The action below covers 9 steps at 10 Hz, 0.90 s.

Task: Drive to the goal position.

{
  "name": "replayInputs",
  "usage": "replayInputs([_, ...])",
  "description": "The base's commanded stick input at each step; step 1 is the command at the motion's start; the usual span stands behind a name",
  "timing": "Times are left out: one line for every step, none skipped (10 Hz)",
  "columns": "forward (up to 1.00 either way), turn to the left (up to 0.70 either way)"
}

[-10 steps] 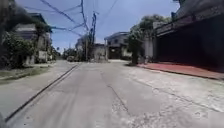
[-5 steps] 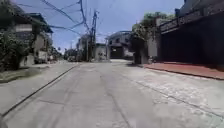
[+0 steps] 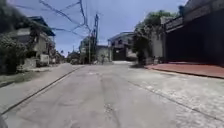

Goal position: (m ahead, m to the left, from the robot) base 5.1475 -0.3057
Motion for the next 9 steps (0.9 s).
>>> replayInputs([1.0, 0.01])
replayInputs([1.0, 0.01])
replayInputs([1.0, 0.01])
replayInputs([1.0, 0.01])
replayInputs([1.0, 0.01])
replayInputs([1.0, 0.01])
replayInputs([1.0, 0.01])
replayInputs([1.0, 0.01])
replayInputs([1.0, 0.01])
